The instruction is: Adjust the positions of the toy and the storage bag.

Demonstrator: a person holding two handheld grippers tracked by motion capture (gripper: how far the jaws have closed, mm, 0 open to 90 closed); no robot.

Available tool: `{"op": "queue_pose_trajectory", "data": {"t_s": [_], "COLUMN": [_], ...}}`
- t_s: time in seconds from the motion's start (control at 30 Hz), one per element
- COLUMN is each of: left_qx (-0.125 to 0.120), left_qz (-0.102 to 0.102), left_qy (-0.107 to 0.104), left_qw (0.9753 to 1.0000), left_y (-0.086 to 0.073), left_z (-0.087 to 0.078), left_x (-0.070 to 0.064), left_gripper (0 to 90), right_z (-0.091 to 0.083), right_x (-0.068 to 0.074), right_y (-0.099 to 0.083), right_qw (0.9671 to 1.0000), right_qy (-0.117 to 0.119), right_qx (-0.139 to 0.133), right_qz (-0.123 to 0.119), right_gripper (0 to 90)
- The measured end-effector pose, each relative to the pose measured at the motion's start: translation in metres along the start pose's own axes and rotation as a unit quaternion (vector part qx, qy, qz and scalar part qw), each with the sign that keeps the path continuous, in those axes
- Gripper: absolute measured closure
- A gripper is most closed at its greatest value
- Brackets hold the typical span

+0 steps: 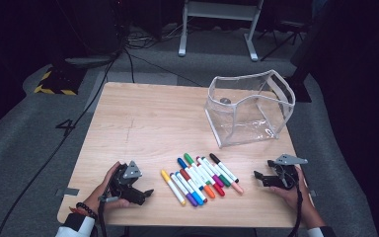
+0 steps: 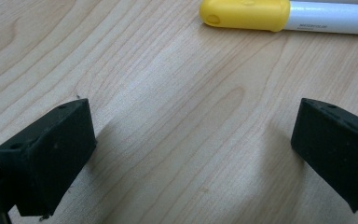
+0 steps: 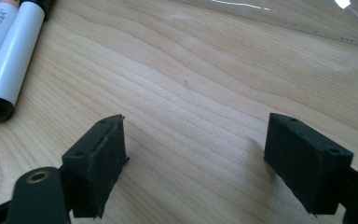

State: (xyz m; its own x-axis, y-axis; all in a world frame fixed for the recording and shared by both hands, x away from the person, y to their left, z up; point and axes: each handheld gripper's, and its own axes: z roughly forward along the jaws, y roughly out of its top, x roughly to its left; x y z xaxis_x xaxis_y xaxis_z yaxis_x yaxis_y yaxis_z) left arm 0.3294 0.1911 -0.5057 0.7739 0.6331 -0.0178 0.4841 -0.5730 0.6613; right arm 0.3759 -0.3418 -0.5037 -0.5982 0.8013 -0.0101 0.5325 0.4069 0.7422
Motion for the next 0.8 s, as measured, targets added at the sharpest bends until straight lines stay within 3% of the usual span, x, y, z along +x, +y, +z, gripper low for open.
{"op": "queue_pose_trajectory", "data": {"t_s": [0.8], "left_qx": [-0.001], "left_qz": [-0.008], "left_qy": [0.005], "left_qw": [1.0], "left_y": [-0.0027], "left_z": [-0.0021], "left_x": [-0.0011], "left_gripper": [0.4], "right_z": [0.0046], "right_x": [-0.0094], "right_y": [0.0062], "right_qw": [1.0], "right_qy": [0.004], "right_qx": [0.002], "right_qz": [-0.004], "right_gripper": [26.2]}}
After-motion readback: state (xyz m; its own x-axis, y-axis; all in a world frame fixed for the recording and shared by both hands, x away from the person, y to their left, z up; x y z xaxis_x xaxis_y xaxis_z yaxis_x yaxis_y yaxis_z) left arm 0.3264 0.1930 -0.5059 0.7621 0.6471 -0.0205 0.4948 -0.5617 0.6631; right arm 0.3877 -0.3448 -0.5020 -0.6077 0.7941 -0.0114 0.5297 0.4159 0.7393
